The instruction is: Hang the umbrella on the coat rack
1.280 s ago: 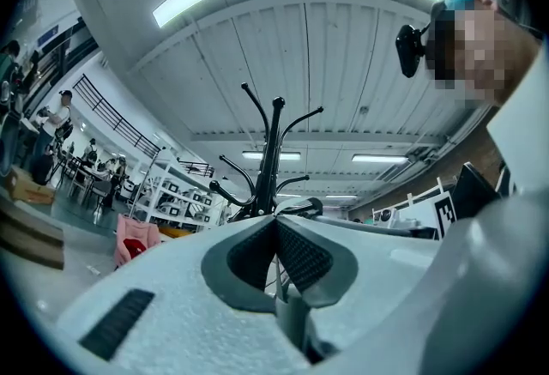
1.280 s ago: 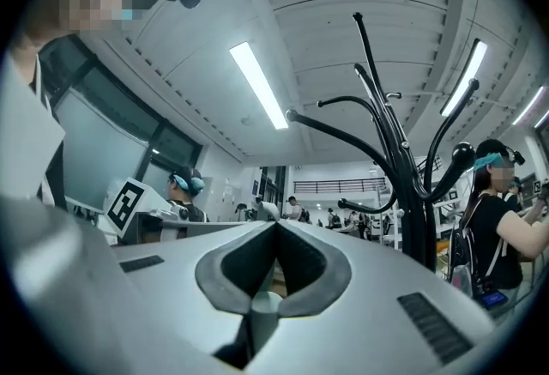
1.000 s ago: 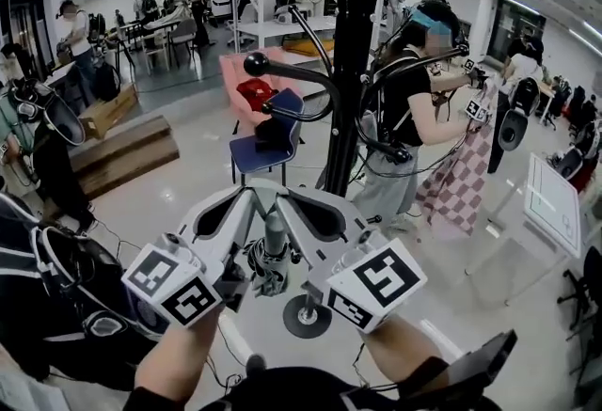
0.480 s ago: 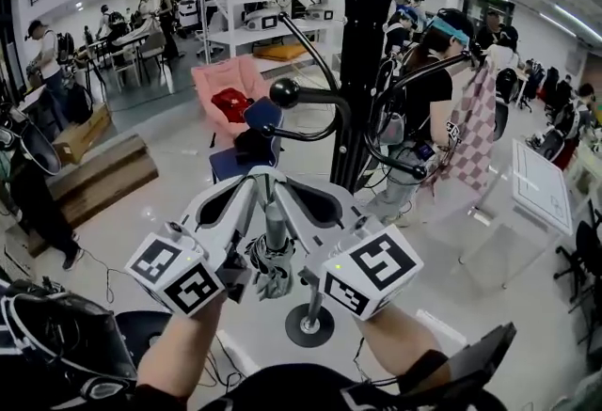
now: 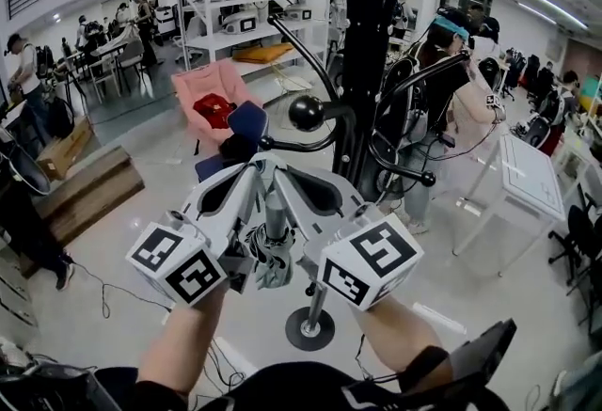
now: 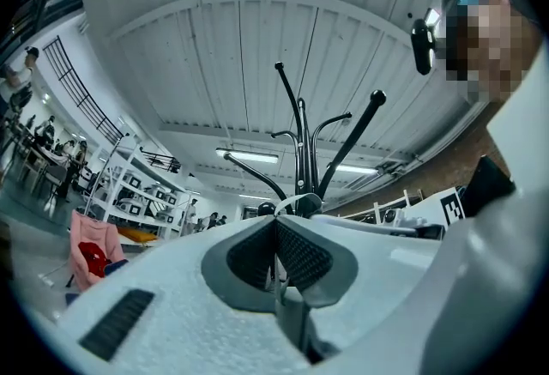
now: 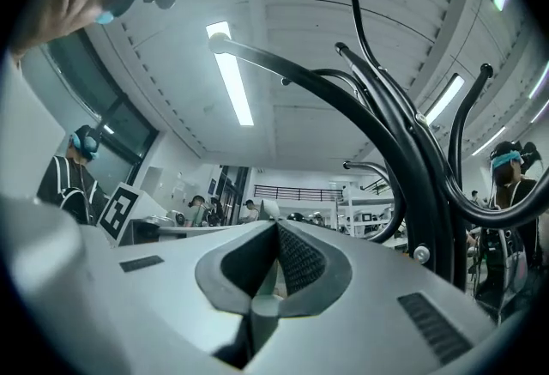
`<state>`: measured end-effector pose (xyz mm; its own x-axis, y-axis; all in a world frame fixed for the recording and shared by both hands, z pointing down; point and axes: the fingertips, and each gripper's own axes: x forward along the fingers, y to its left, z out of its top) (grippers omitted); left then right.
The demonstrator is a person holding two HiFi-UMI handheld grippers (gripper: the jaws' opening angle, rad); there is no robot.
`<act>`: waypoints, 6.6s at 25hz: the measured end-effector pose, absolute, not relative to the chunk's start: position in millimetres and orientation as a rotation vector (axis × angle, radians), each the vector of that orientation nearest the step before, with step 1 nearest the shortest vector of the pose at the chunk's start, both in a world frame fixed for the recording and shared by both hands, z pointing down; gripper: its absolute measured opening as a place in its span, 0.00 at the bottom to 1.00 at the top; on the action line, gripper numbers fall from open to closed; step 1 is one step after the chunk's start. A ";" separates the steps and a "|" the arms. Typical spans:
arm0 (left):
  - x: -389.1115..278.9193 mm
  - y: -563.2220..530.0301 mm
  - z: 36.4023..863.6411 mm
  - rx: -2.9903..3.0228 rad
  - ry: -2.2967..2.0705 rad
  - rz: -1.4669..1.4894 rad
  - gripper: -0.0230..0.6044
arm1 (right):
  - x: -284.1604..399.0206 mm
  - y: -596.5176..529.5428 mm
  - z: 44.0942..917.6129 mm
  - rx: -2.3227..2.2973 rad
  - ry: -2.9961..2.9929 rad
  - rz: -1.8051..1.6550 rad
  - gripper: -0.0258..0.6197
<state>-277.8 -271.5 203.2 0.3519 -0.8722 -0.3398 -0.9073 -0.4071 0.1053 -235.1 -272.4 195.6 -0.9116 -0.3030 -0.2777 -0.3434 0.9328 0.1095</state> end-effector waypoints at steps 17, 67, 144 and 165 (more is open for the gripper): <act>-291.0 -318.5 195.8 -2.624 1.487 0.527 0.05 | -235.9 -306.6 192.1 -0.734 2.790 0.199 0.05; -237.3 -344.3 238.5 -2.812 1.196 0.557 0.05 | -216.4 -336.9 229.4 -1.014 2.799 0.244 0.05; -169.0 -203.0 330.1 -2.425 1.876 0.229 0.05 | -97.8 -243.2 313.2 -0.653 2.971 0.234 0.05; -183.7 -212.3 336.5 -2.453 1.884 0.248 0.05 | -110.3 -252.1 316.7 -0.701 2.979 0.223 0.05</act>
